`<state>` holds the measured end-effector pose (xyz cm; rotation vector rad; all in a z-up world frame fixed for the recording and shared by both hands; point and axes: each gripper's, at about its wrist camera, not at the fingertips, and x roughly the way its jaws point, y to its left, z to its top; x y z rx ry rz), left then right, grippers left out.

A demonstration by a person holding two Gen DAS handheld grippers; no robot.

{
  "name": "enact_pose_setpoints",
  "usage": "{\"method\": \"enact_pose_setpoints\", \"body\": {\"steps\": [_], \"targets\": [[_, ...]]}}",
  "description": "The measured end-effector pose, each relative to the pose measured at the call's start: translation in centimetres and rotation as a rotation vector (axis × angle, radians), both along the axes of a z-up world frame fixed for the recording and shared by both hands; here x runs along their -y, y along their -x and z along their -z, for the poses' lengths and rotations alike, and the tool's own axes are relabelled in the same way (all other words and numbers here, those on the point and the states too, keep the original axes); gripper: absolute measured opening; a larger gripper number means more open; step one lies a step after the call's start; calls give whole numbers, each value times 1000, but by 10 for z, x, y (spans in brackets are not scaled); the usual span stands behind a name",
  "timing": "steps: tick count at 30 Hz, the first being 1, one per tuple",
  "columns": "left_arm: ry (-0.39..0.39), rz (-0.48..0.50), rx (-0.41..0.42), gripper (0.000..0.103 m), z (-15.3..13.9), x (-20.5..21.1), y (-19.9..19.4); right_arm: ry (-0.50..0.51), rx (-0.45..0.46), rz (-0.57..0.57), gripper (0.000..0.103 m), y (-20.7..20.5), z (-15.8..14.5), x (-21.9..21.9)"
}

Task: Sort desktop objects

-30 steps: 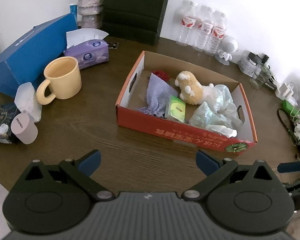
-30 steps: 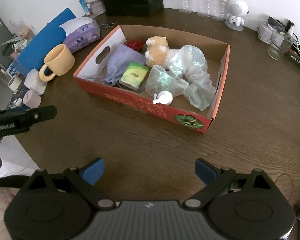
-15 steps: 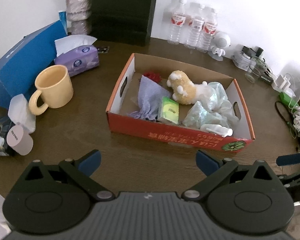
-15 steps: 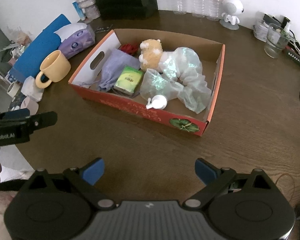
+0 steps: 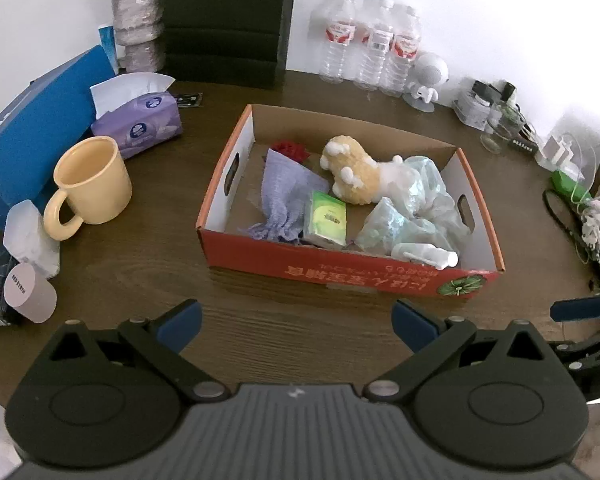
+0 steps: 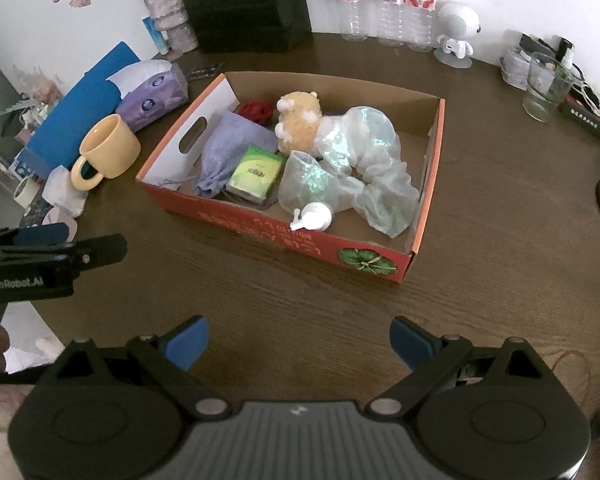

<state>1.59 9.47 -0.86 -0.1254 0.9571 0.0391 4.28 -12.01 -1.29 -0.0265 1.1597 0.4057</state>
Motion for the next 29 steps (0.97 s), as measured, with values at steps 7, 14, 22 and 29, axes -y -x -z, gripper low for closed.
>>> {"method": "enact_pose_setpoints", "body": {"steps": [7,14,22,29], "targets": [[-17,6,-10,103,1,0,-4,-5,-4,15,98,0,3,-1],[-26,20,-13,103,1,-1,-8,-6,-8,27,98,-2,4,-2],[-30,28,-20,103,3,-2,-12,-5,-16,38,98,-3,8,-4],[-42,35,-10,103,2,-3,-12,-4,-25,45,98,-4,11,-6]]}}
